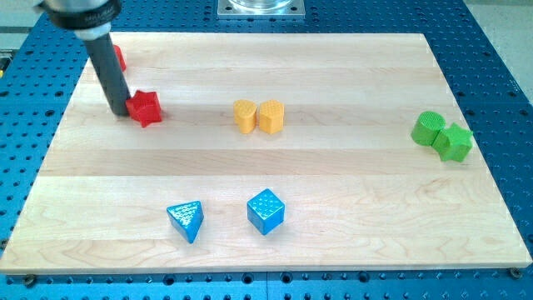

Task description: Move the red star close to the red circle

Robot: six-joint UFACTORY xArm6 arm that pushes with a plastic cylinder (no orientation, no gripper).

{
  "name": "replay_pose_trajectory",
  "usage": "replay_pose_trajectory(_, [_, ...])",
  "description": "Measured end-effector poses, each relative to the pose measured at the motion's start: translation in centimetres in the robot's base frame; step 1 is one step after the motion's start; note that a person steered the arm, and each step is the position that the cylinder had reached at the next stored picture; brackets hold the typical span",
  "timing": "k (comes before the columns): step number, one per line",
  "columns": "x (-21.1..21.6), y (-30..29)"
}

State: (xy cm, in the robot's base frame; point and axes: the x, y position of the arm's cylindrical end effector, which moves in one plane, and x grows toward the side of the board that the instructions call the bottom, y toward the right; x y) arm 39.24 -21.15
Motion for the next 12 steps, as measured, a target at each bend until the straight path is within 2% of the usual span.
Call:
replay_pose_trajectory(1, [5.1, -2.4])
replay_pose_trajectory(2, [5.7, 2.3])
replay_pose_trajectory(3, [0.3, 6.7])
replay_pose_trajectory(4, [-5.8, 3.2])
replay_pose_trajectory(5, [-0.6, 6.0])
replay_pose_trajectory(7, [3.0, 1.4])
replay_pose_trajectory(9, [-2.1, 1.5])
replay_pose_trajectory(10, [-2.8, 0.9])
replay_pose_trajectory(11, [-7.5, 0.9])
replay_pose_trajectory(12, [-6.7, 1.9])
